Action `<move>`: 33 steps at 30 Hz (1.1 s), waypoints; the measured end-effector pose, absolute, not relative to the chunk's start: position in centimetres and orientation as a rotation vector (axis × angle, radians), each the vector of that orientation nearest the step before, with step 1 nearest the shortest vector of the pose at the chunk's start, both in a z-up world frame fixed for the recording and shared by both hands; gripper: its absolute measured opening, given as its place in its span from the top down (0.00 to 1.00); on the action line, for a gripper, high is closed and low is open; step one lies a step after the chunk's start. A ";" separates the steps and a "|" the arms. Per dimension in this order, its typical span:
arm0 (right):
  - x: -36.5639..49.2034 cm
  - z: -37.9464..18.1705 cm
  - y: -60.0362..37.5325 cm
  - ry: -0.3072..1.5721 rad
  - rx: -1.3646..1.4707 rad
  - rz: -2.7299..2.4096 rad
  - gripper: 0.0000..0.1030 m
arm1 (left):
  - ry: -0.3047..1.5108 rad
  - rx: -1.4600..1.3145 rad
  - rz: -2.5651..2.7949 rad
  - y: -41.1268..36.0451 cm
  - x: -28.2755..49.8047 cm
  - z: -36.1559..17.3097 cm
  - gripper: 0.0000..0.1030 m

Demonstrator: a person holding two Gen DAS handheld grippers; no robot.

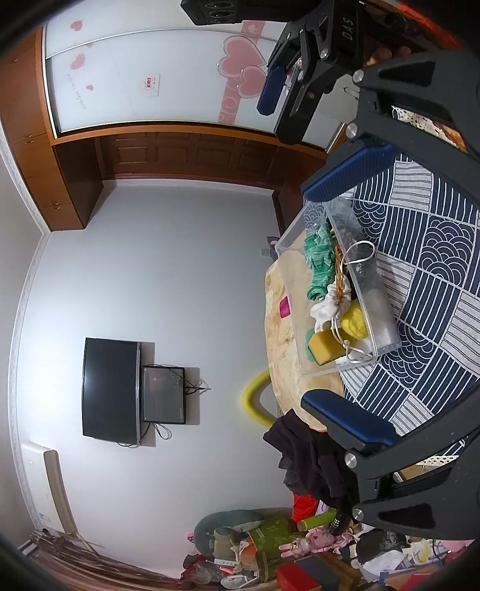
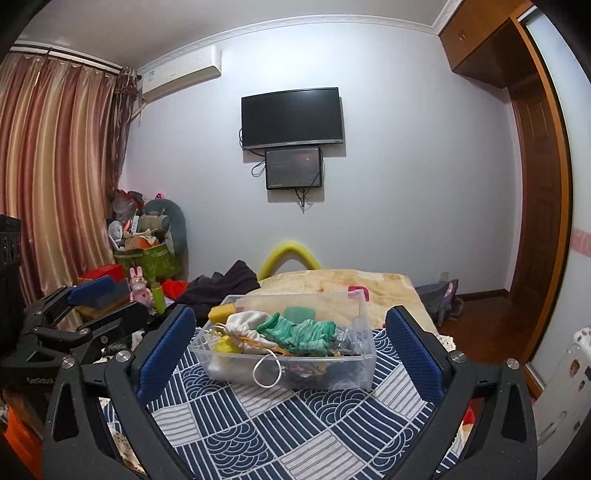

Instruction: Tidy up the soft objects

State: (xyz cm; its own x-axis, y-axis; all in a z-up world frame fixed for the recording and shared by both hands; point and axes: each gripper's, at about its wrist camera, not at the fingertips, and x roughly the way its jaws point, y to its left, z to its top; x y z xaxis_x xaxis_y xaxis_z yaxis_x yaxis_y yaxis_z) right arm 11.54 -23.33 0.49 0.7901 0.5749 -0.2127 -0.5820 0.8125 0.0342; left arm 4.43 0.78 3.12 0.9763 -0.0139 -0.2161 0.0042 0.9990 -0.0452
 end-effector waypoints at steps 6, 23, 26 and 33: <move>11.4 0.4 -23.5 0.223 -0.032 0.622 0.00 | 0.216 -0.038 -0.009 0.8 4.2 3.3 0.00; 11.0 0.6 -23.4 0.219 -0.029 0.629 0.00 | 0.191 -0.047 -0.016 0.8 3.8 3.4 0.00; 10.9 0.6 -23.4 0.216 -0.031 0.628 0.00 | 0.194 -0.043 -0.021 0.7 3.8 3.5 0.00; 10.8 0.7 -23.4 0.217 -0.031 0.629 0.00 | 0.205 -0.033 -0.029 0.4 3.8 3.4 0.00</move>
